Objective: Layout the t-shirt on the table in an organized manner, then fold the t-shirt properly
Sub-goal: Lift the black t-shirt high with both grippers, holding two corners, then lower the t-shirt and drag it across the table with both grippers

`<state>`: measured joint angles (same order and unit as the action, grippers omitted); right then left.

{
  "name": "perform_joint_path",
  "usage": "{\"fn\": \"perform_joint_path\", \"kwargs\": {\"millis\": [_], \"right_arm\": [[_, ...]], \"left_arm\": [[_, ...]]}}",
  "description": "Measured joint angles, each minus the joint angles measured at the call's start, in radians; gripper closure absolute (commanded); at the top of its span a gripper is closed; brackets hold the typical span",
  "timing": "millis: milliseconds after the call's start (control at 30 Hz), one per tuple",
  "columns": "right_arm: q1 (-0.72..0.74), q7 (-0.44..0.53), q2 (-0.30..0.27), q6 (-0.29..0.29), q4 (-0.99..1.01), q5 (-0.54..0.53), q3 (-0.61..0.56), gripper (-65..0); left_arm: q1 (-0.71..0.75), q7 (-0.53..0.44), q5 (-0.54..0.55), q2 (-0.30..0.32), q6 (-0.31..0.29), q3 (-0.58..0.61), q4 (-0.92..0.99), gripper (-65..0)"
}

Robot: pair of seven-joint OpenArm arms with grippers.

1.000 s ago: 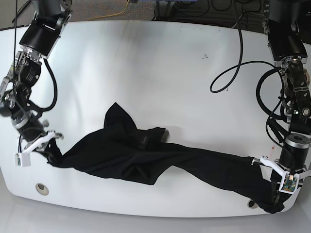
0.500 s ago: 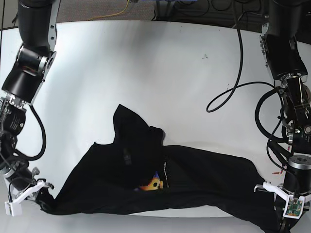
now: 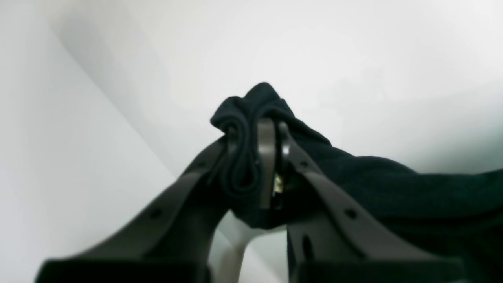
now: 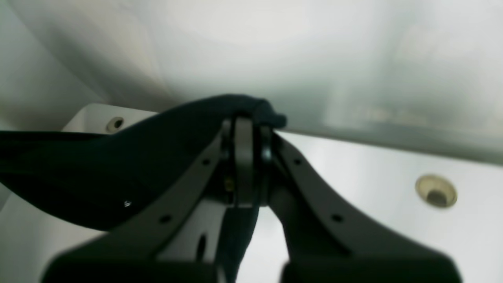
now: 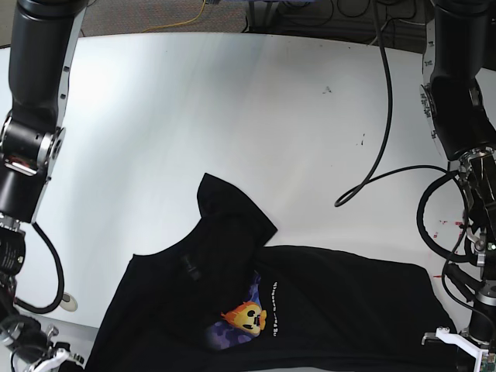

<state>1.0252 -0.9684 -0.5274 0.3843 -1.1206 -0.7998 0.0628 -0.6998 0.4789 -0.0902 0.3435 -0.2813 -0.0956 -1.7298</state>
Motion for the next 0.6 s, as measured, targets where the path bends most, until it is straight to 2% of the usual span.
{"fn": "perform_joint_path", "kwargs": {"millis": [133,233,300,467,600], "right_arm": [[0.112,0.015,-0.013,0.004,0.073,-0.011,-0.061,0.0],[0.195,0.023,-0.022,0.007,0.116,-0.009,-0.095,0.0],[0.240,0.029,-0.033,0.024,0.138,-0.011,-0.113,0.0],[0.261,0.050,-0.052,0.037,0.160,-0.024,-0.135,0.0],[0.237,0.005,-0.071,0.034,0.167,-0.017,-0.176,0.0]], "left_arm": [[-0.053,-0.001,0.000,0.001,0.000,0.000,0.006,0.0],[-0.092,-0.001,0.000,0.003,0.002,-0.002,0.006,-3.6],[-0.118,-0.001,0.001,0.002,0.000,-0.002,0.006,-8.8],[-0.176,-0.005,0.000,0.005,0.002,-0.001,0.006,-18.3],[-0.211,-0.006,0.001,0.005,0.003,-0.001,0.005,-21.1]]}}
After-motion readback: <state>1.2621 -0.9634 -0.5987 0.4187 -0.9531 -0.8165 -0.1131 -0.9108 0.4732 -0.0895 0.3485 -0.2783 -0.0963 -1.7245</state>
